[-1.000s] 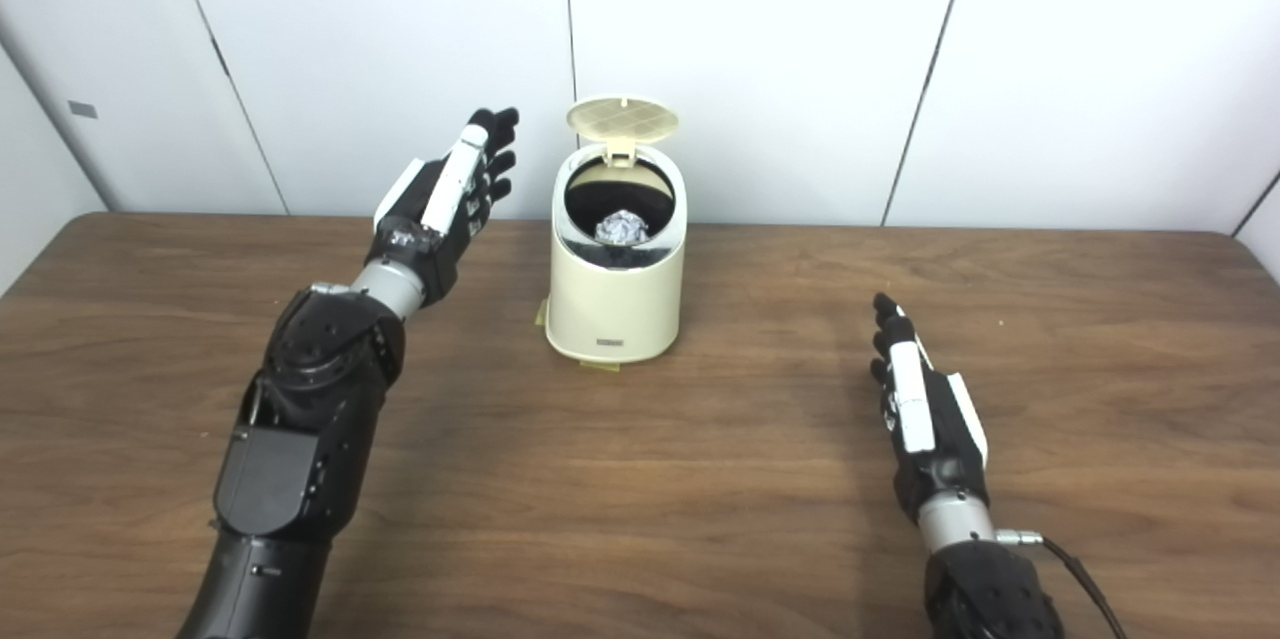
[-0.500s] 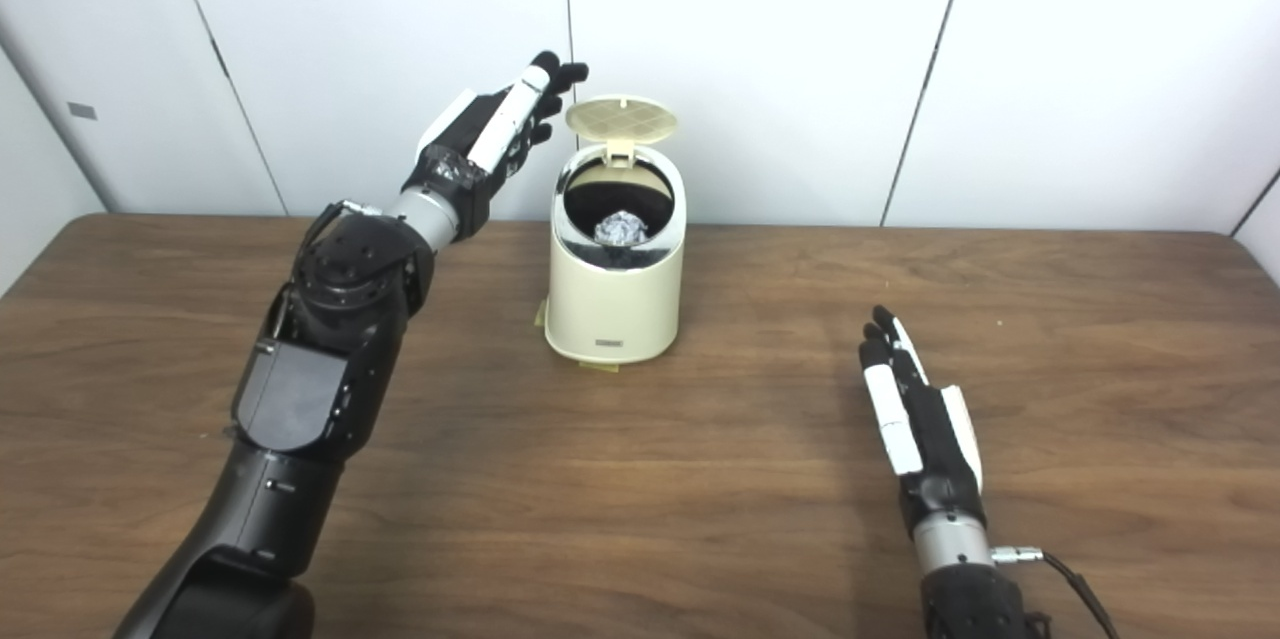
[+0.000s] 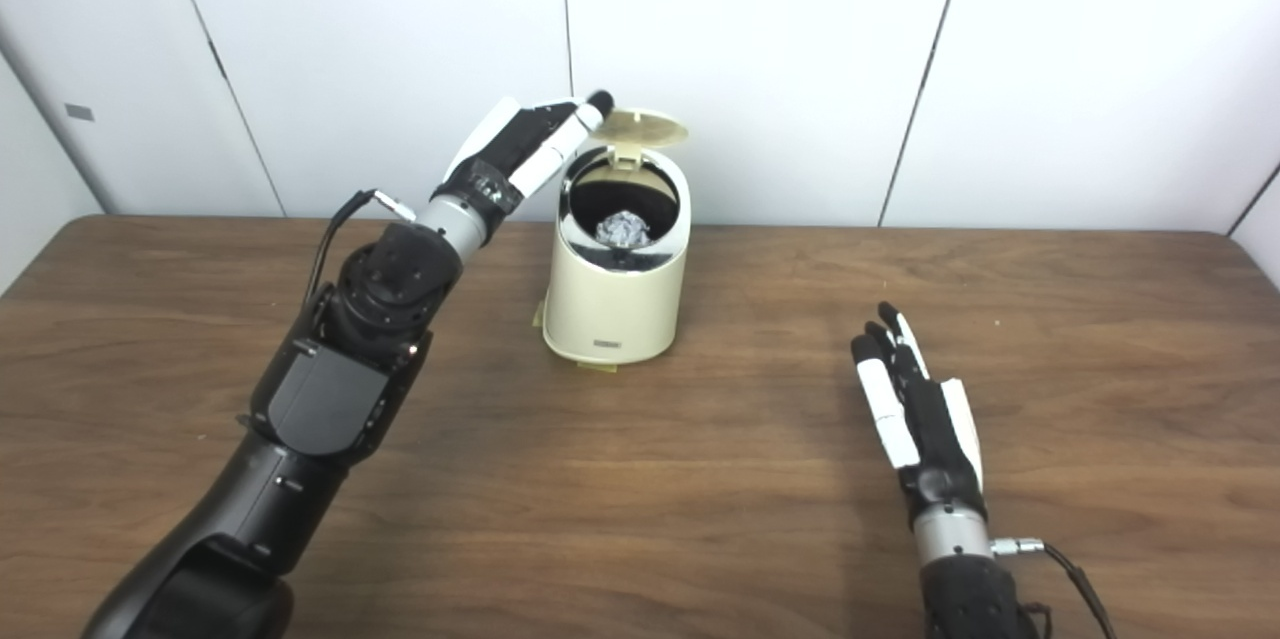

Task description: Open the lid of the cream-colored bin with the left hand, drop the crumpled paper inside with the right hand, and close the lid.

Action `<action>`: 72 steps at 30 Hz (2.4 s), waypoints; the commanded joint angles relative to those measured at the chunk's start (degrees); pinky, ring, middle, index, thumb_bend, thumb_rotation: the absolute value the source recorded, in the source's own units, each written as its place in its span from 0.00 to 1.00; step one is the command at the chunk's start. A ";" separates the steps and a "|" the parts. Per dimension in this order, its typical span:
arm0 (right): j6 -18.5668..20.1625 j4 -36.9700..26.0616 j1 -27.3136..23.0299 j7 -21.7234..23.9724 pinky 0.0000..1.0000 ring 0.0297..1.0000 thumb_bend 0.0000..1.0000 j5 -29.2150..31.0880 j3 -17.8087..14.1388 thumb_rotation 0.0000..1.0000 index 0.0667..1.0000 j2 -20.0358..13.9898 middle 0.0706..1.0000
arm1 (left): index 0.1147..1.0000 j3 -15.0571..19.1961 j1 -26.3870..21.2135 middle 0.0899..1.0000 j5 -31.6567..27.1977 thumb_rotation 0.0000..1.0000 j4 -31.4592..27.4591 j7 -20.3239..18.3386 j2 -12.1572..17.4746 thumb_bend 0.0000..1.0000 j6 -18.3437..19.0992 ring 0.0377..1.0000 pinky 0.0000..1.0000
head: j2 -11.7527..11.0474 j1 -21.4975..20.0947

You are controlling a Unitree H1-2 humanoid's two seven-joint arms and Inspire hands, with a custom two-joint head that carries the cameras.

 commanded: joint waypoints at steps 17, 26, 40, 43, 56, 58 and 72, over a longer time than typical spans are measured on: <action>-0.38 0.59 -0.21 0.04 0.83 0.91 0.62 -4.23 1.56 1.00 0.98 -0.59 0.93 | 0.57 -11.71 -3.94 0.88 33.55 0.99 -4.67 2.42 8.86 0.63 -16.32 0.96 0.92 | 1.37 -0.09; 0.22 -0.16 -0.32 -0.18 0.91 0.92 0.63 -5.77 1.89 1.00 0.98 -0.84 0.93 | 0.54 -11.04 -3.02 0.88 39.54 0.96 -3.22 3.73 9.31 0.65 -22.82 0.96 0.91 | 1.69 -0.38; -0.13 -0.59 0.27 -0.22 0.90 0.91 0.64 -7.34 2.03 1.00 0.98 -1.65 0.93 | 0.52 -9.86 0.31 0.86 43.31 0.95 -3.52 5.26 8.88 0.62 -25.68 0.93 0.93 | 2.93 -0.44; 0.08 -0.67 0.32 0.04 0.89 0.91 0.66 -7.29 1.92 1.00 0.99 -1.76 0.93 | 0.52 -9.48 1.21 0.85 43.32 0.96 -4.08 5.24 8.68 0.62 -25.79 0.93 0.93 | 3.19 -0.42; 0.27 -1.05 0.65 0.62 0.90 0.92 0.66 -7.35 1.84 1.00 0.99 -2.21 0.93 | 0.52 -8.43 3.89 0.86 43.19 0.96 -4.82 3.25 8.45 0.61 -25.13 0.94 0.94 | 3.84 -0.82; 0.31 -1.12 0.75 0.74 0.90 0.93 0.65 -7.19 1.79 1.00 0.99 -2.23 0.94 | 0.53 -8.26 4.33 0.86 43.00 0.97 -4.54 3.16 8.34 0.62 -25.13 0.94 0.93 | 3.81 -1.26; 2.32 -2.97 1.36 0.73 0.96 0.94 0.63 -7.78 1.13 1.00 0.99 -1.90 0.93 | 0.58 -8.84 6.59 0.88 43.72 0.93 1.49 4.12 7.27 0.62 -23.87 0.94 0.91 | 4.12 -2.43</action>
